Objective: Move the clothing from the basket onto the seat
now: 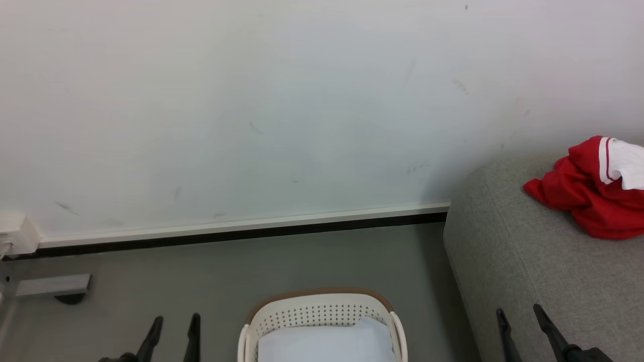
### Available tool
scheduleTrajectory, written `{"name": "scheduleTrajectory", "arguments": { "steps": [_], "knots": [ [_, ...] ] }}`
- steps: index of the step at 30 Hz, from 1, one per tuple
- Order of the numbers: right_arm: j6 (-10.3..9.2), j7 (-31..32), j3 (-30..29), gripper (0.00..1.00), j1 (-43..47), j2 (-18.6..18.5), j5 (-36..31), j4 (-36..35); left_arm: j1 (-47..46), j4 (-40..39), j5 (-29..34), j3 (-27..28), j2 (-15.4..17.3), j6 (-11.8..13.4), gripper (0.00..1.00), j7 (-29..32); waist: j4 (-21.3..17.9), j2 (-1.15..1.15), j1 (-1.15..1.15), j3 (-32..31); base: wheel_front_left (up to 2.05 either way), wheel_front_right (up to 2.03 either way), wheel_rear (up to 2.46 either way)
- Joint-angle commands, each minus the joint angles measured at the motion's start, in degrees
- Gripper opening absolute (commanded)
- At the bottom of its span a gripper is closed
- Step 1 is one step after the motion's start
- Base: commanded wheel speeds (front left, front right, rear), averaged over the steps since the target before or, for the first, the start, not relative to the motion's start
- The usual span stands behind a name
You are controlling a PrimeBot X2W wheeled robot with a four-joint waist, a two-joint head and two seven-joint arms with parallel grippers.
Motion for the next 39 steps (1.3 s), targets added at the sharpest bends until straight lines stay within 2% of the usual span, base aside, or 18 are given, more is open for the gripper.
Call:
{"name": "scheduleTrajectory", "arguments": {
  "steps": [1, 2, 3, 6, 24, 39],
  "knots": [
    [-0.17, -0.16, 0.12, 1.0, 0.41, -0.21, 0.41, 0.14, 0.25, 0.09, 0.75, 0.46, -0.21, -0.3, 1.0, -0.03, -0.11, 0.0, 0.0, -0.05, 0.0, 0.0, 0.0],
    [-0.17, -0.16, 0.18, 1.0, 0.41, -0.21, 0.4, 0.19, 0.18, -0.15, 1.04, 0.67, -0.35, -0.52, 1.0, -0.04, -0.14, 0.0, 0.0, -0.09, 0.0, 0.0, 0.0],
    [0.0, 0.0, 0.22, 0.0, 0.01, 0.02, 0.3, 0.15, 0.0, -0.06, 0.34, 0.6, -0.45, -0.52, 0.0, 0.01, -0.15, 0.0, 0.0, -0.09, 0.0, 0.0, 0.0],
    [0.0, 0.37, 0.23, 0.0, 0.46, 0.25, 0.63, 1.44, 0.29, 1.37, 0.0, 0.5, -0.95, -0.49, 0.0, 0.18, -0.15, 0.0, 0.0, -0.08, 0.0, 0.0, 0.0],
    [-0.02, 5.37, -2.09, 0.0, -1.55, 0.12, 20.18, 0.18, -2.27, 0.68, -18.24, 2.42, -1.37, -0.42, 0.0, 5.35, 0.41, 0.0, 0.0, 0.33, 0.0, 0.0, 0.0],
    [-0.04, 8.53, -3.51, 0.0, -2.8, 0.01, 32.78, -0.68, -3.53, -0.58, -30.1, 3.45, -1.64, 0.06, 0.0, 8.49, 0.83, 0.0, 0.0, 0.67, 0.0, 0.0, 0.0]
  ]
}}
